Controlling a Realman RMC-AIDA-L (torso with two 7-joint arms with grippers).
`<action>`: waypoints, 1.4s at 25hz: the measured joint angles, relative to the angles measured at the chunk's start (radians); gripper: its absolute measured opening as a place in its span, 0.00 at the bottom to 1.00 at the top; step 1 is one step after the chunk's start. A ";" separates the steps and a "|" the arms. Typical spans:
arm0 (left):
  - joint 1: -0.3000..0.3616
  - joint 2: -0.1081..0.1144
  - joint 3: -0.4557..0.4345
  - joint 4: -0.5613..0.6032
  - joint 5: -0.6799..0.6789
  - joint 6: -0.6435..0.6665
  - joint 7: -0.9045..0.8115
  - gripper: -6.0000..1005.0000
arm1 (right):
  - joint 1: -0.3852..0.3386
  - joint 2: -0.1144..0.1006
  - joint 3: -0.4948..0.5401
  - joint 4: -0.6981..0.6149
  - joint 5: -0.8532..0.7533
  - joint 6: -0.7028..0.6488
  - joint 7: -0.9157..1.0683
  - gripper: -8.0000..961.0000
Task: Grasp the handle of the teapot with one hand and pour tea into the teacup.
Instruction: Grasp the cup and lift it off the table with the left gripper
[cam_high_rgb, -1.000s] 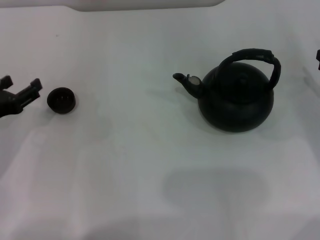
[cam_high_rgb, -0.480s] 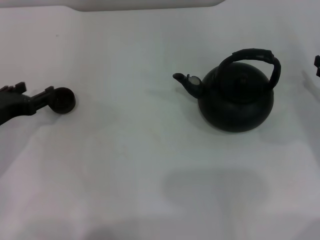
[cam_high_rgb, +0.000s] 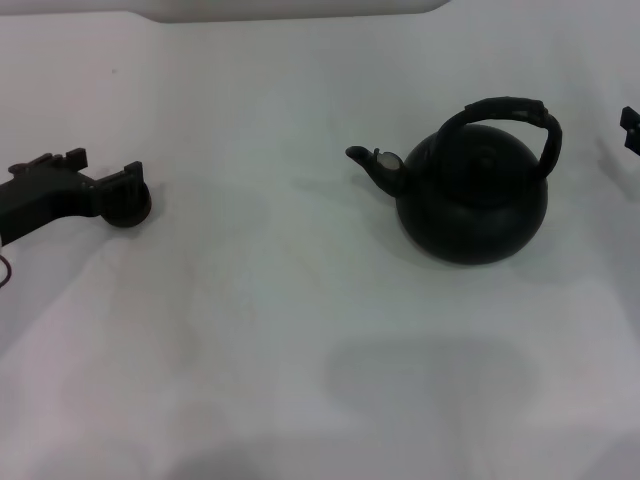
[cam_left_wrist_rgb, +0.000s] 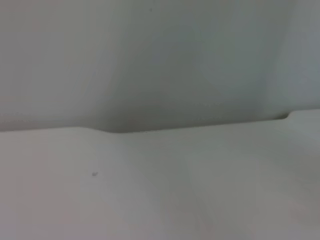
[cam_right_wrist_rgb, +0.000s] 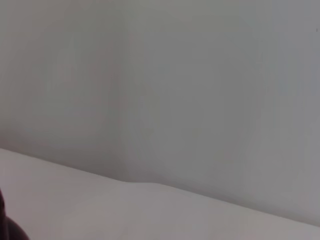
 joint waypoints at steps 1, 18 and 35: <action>-0.007 0.000 -0.001 0.000 0.024 0.002 -0.024 0.82 | 0.000 0.000 0.000 0.000 0.003 0.000 0.000 0.83; -0.064 0.000 0.000 0.010 0.145 -0.019 -0.121 0.82 | 0.008 0.000 0.001 -0.008 0.008 0.000 -0.001 0.83; -0.091 0.003 -0.009 0.033 0.244 -0.052 -0.243 0.83 | 0.019 0.000 0.000 -0.013 0.008 0.000 -0.003 0.83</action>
